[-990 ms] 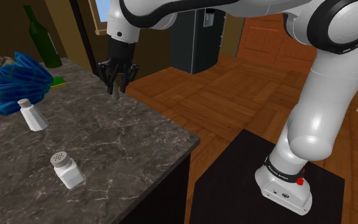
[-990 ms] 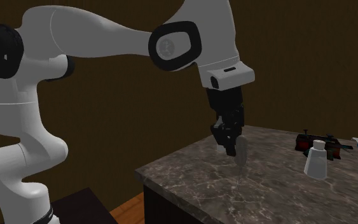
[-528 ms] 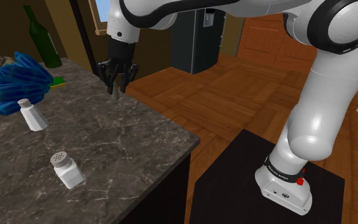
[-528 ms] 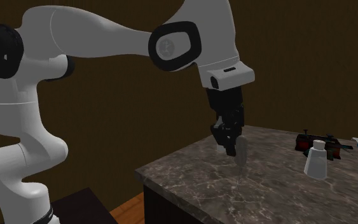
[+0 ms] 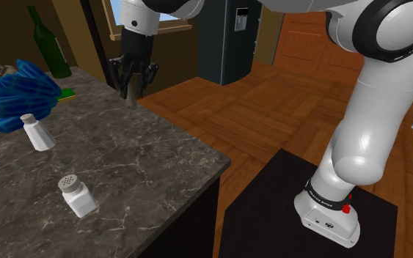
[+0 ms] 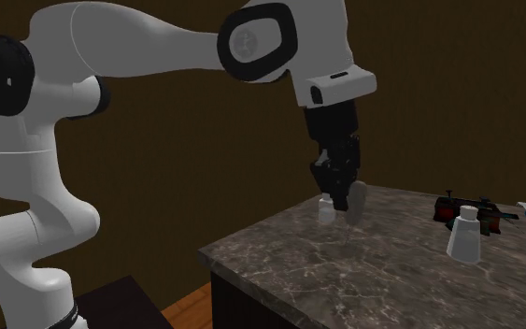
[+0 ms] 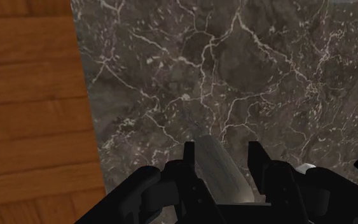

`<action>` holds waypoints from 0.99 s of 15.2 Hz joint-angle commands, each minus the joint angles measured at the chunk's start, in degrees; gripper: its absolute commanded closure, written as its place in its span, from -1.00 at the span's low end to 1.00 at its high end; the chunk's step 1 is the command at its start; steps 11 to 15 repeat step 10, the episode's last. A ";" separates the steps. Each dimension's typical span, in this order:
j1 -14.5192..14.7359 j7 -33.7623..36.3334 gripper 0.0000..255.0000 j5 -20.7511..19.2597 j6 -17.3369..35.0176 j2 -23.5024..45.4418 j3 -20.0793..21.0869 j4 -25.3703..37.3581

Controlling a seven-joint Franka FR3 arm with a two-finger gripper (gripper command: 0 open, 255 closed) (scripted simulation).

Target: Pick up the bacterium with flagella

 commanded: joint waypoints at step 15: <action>0.38 1.68 1.00 -1.12 -7.40 1.78 0.12 9.22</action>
